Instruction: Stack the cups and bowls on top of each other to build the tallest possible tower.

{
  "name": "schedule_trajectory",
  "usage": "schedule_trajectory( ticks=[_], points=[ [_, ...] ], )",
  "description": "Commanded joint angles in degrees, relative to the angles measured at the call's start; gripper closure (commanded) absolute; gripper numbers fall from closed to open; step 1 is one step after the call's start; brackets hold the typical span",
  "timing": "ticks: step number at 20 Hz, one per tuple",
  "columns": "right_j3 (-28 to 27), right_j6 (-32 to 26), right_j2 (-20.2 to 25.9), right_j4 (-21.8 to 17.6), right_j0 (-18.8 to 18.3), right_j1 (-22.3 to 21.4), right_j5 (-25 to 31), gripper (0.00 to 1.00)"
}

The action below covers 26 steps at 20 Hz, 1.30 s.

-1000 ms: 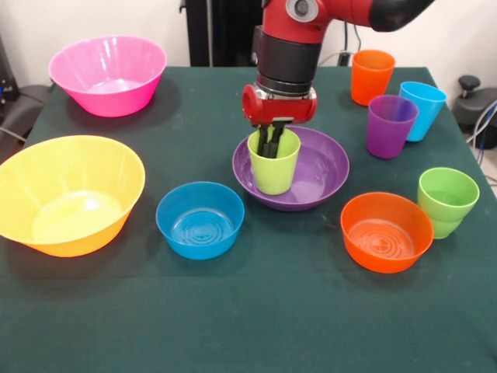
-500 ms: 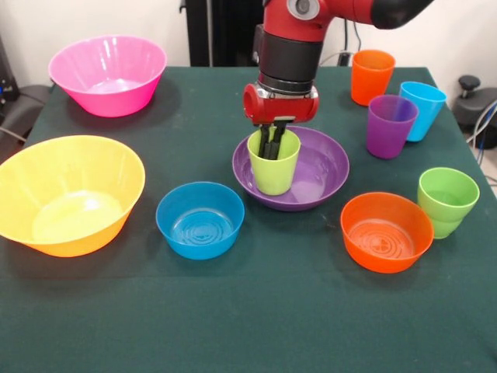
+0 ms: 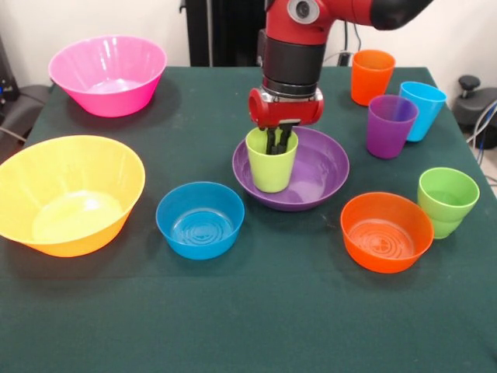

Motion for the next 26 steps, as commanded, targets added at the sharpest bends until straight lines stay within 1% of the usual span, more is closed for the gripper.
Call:
schedule_trajectory(
  ticks=[1, 3, 7, 19, 26],
  points=[
    [-4.2, 5.5, 13.1, 2.1, -2.0, -0.1, -2.9, 1.0],
    [-4.3, 5.6, 13.3, 1.2, -2.1, -0.3, -3.9, 1.0],
    [-4.2, 5.5, 13.7, 0.8, -2.2, -0.7, -3.8, 1.0],
    [-3.3, 3.7, 16.2, 1.3, -3.5, -3.1, -4.3, 1.0],
    [-3.0, 4.0, 17.0, 0.4, -3.9, -3.9, -5.4, 1.0]
  ],
)
